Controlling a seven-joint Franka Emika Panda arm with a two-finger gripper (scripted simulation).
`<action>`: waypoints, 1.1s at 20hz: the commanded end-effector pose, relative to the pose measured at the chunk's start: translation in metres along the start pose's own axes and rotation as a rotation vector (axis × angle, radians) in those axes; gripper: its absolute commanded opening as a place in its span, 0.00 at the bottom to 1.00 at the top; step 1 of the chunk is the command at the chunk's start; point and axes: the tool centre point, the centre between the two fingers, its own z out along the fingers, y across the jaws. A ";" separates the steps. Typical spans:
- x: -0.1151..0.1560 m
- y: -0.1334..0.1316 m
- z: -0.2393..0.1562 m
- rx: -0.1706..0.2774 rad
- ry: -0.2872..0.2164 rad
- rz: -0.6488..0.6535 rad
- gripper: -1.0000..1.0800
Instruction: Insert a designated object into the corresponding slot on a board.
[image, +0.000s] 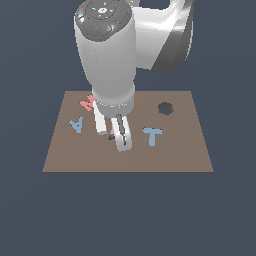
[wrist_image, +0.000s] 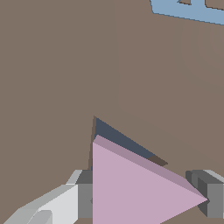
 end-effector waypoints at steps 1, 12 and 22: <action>0.003 -0.003 0.000 0.000 0.000 0.045 0.00; 0.008 -0.007 0.000 -0.001 0.000 0.106 0.00; 0.008 -0.007 0.009 0.000 0.000 0.112 0.96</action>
